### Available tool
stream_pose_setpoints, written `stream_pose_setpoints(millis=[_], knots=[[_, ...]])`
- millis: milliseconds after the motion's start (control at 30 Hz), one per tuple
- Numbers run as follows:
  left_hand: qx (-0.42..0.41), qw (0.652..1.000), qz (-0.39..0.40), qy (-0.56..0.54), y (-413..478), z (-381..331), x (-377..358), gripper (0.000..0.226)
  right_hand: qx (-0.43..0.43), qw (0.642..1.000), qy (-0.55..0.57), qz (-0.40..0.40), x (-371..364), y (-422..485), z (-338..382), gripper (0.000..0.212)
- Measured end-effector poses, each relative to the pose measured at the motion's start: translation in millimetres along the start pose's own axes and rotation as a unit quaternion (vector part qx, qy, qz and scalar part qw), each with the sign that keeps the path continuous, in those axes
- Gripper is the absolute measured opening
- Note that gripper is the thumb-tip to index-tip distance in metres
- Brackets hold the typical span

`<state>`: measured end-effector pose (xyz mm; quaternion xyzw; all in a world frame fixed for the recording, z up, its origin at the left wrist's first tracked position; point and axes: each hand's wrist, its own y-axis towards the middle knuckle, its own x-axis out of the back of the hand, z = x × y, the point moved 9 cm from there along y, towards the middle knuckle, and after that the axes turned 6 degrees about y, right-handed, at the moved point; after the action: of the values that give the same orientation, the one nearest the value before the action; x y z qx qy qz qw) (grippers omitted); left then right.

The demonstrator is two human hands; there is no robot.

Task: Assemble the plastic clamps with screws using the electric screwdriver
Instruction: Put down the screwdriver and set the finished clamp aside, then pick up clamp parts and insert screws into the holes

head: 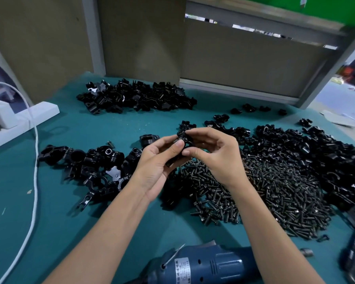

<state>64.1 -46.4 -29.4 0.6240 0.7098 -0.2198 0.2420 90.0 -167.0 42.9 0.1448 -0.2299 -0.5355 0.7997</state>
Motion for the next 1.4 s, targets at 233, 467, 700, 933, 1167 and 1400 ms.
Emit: stream_pose_setpoints(millis=[233,467,700,933,1167,1400], knots=[[0.007,1.0,0.005,-0.007,1,0,1,0.029,-0.001,1.0,-0.006,-0.004,-5,0,0,0.036],[0.003,0.998,-0.008,-0.063,3,3,5,0.027,-0.1,0.967,-0.22,-0.078,61,13,-17,0.027],[0.007,0.998,0.007,-0.063,5,4,4,0.02,-0.286,0.835,-0.47,-0.004,153,-15,-92,0.032],[0.006,0.999,0.007,-0.048,3,4,5,0.015,-0.229,0.819,-0.52,0.079,140,-2,-104,0.019],[0.009,0.999,0.009,-0.041,4,5,5,0.016,-0.228,0.805,-0.531,0.132,133,3,-103,0.017],[0.012,0.999,0.007,-0.04,3,5,5,0.018,-0.235,0.815,-0.516,0.121,133,4,-101,0.009]])
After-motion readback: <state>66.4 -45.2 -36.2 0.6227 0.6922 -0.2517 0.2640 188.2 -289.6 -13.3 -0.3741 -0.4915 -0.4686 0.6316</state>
